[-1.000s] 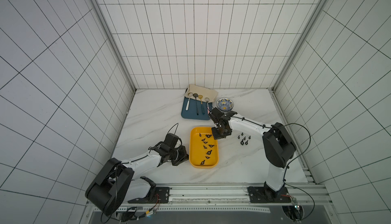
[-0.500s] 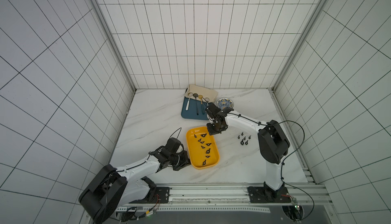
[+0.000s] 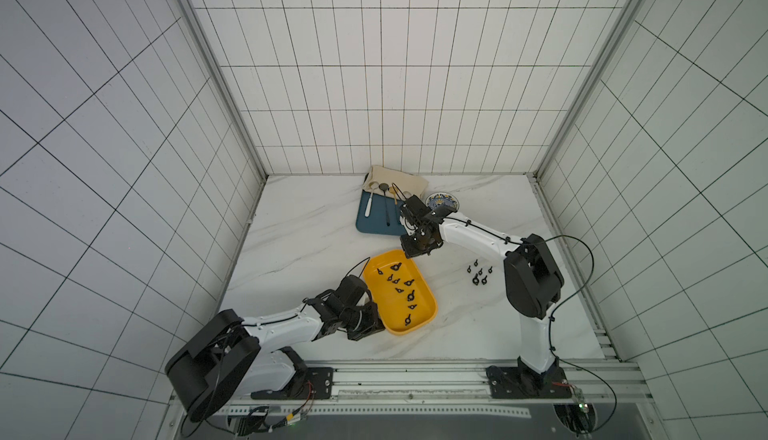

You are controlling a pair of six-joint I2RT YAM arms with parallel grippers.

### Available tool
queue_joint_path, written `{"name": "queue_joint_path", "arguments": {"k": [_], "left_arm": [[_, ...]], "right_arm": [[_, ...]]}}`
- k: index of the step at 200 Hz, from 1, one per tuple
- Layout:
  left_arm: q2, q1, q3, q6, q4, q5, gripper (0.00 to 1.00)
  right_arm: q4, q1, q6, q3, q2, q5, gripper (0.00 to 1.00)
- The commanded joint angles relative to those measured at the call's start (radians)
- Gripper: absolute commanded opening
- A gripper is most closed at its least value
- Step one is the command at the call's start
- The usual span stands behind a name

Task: Take out the wing nut from the storage box
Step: Adjust the storage box at the center of the board.

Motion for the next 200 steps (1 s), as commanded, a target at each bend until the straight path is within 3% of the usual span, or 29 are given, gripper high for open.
{"name": "queue_joint_path", "arguments": {"k": [1,54,104,130,176,200], "left_arm": [[0.024,-0.012,0.04,0.004,0.045,-0.023,0.0],[0.088,-0.042,0.046,-0.011,0.051,-0.032,0.0],[0.02,-0.036,0.027,0.004,-0.068,-0.104,0.0],[-0.03,-0.025,0.023,0.016,-0.173,-0.148,0.05],[-0.343,0.135,0.068,0.103,-0.464,-0.245,0.1],[-0.443,0.231,0.147,0.177,-0.51,-0.295,0.24]], "right_arm": [[0.001,-0.005,-0.012,0.04,0.024,-0.04,0.02],[-0.02,-0.008,-0.034,0.06,0.007,0.032,0.04],[-0.038,-0.007,-0.032,-0.002,-0.08,0.14,0.06],[-0.057,0.002,0.001,-0.058,-0.165,0.204,0.11],[-0.122,0.111,0.171,-0.201,-0.313,0.276,0.16],[-0.093,0.182,0.268,-0.291,-0.342,0.25,0.19]]}}
